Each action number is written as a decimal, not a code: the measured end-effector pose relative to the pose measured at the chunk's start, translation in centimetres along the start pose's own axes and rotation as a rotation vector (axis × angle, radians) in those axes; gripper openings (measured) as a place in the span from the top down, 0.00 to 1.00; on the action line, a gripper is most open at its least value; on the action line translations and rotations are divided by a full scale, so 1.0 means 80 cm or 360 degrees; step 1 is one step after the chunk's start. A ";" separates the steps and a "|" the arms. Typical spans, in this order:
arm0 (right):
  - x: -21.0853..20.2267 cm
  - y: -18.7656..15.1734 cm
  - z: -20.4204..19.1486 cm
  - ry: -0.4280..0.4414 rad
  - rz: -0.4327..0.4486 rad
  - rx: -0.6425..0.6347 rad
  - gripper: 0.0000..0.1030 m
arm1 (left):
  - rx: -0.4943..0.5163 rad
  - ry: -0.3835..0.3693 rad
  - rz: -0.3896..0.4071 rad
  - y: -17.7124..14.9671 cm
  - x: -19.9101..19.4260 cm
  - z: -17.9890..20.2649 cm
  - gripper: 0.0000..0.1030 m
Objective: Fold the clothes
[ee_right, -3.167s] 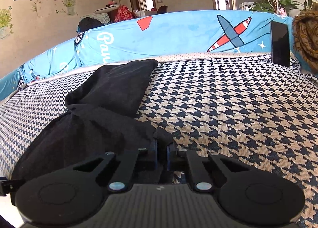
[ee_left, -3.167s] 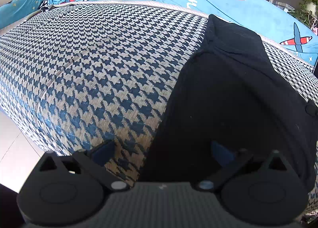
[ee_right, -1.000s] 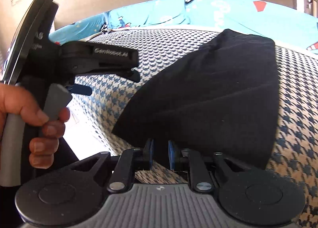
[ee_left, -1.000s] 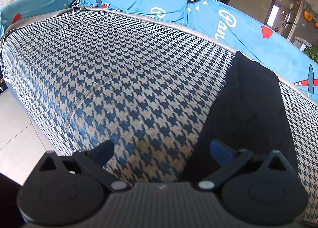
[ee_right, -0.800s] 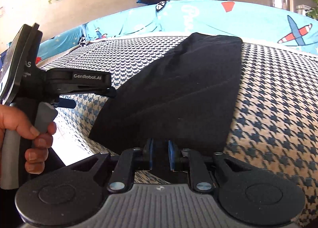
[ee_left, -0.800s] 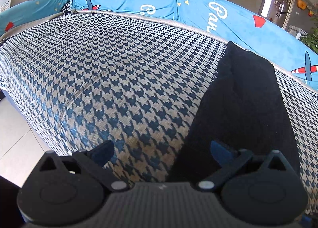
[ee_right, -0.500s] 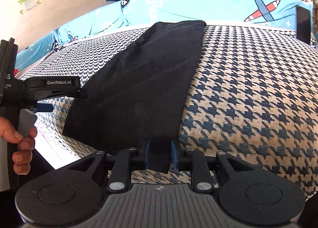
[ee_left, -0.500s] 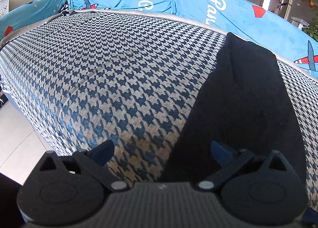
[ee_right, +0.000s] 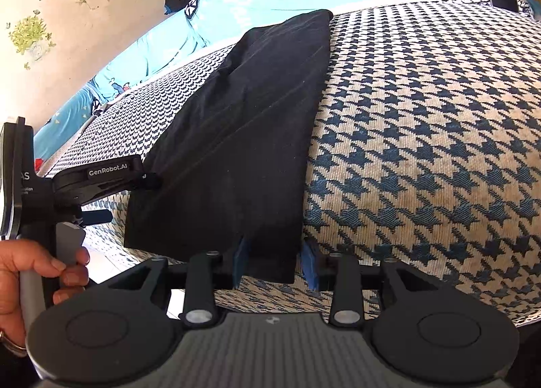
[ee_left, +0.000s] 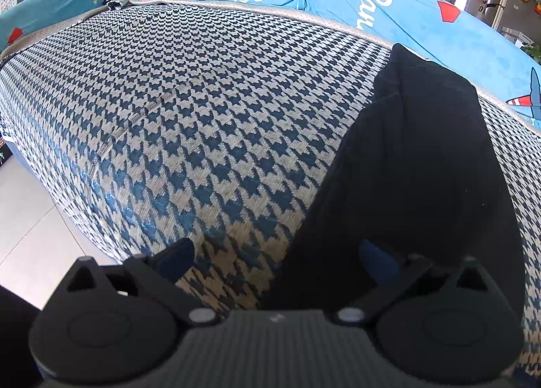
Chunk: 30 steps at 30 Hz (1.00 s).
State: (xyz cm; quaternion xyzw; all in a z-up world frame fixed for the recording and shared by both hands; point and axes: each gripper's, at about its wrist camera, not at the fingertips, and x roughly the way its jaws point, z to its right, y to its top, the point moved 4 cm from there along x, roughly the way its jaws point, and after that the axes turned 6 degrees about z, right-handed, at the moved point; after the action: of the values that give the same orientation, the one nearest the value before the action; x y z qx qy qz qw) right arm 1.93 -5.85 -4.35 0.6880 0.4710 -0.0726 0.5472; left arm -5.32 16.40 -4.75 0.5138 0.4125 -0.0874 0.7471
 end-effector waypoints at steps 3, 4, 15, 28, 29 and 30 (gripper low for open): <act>0.004 -0.003 -0.003 -0.0016 0.0013 0.0000 0.67 | -0.0017 -0.0008 -0.0007 0.000 0.001 -0.002 0.00; 0.005 -0.004 -0.003 -0.0019 0.0016 0.0005 0.73 | -0.0018 -0.0008 -0.0007 0.000 0.002 -0.002 0.00; -0.006 -0.006 0.002 -0.0075 0.0009 -0.0009 0.95 | -0.0007 0.0020 0.0014 0.001 0.000 -0.001 0.00; -0.015 -0.021 -0.005 -0.0179 -0.0028 -0.0183 0.96 | 0.0026 0.0063 0.0052 0.003 -0.001 -0.001 0.00; -0.017 -0.020 -0.006 -0.0177 -0.0011 -0.0194 0.96 | 0.0023 0.0058 0.0051 0.002 -0.001 -0.003 0.00; -0.020 -0.019 -0.007 -0.0178 0.0005 -0.0204 0.96 | 0.0020 0.0053 0.0049 0.002 -0.001 -0.004 0.00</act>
State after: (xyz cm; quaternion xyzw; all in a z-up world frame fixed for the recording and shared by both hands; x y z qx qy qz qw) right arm -0.28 -6.33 -4.20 0.6472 0.4424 -0.0798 0.6157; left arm -5.44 16.69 -4.65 0.5261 0.4165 -0.0699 0.7382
